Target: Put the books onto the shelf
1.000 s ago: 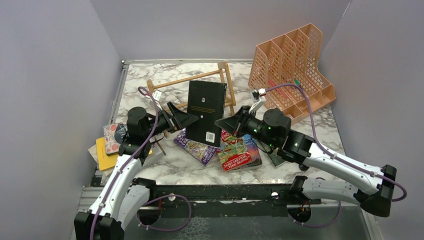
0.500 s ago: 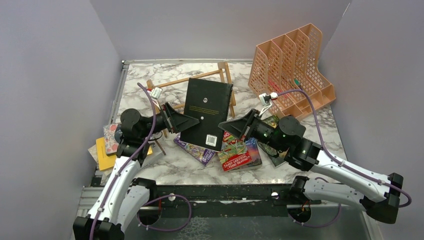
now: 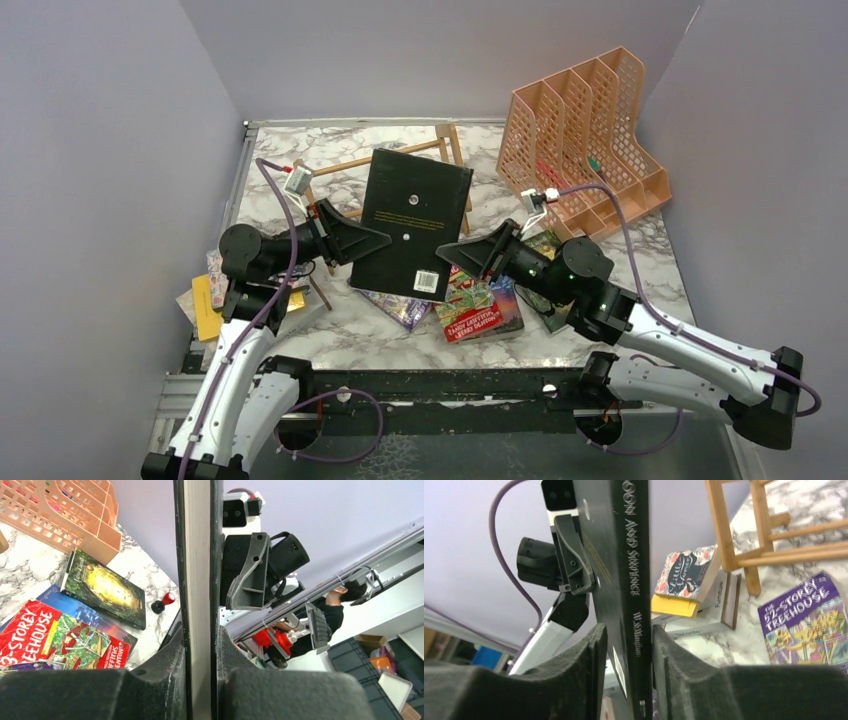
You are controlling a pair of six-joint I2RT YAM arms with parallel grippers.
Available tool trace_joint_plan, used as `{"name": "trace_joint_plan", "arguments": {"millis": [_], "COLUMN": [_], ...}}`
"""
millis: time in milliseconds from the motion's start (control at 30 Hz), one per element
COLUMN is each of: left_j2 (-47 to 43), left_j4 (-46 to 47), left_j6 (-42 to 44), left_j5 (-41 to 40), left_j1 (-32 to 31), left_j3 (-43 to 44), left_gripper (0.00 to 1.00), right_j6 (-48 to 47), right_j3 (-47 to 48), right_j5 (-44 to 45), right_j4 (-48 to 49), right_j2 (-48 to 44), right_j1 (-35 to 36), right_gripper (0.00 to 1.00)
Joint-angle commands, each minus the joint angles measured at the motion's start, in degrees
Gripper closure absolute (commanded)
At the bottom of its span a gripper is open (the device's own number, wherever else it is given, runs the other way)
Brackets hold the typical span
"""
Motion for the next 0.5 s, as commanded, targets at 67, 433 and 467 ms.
{"name": "trace_joint_plan", "arguments": {"millis": [67,433,467], "left_j2": [-0.27,0.81,1.01], "left_j4": [0.8,-1.06,-3.89], "left_j6": [0.21,3.91,5.97], "left_j5": [-2.77,-4.44,-4.94], "left_j1": [-0.46,-0.42,-0.45], "left_j3": [1.65,1.43,2.19], "left_gripper": [1.0,0.5,0.31], "right_j6": [-2.52,-5.47,-5.99], "right_j3": [5.37,6.48,6.56], "right_j5": [-4.95,-3.9,-3.01], "right_j4": [13.5,15.52,14.64], "right_j2": [5.47,8.94,8.99], "right_j1": [0.95,0.95,0.95], "right_gripper": [0.5,0.99,0.99]}}
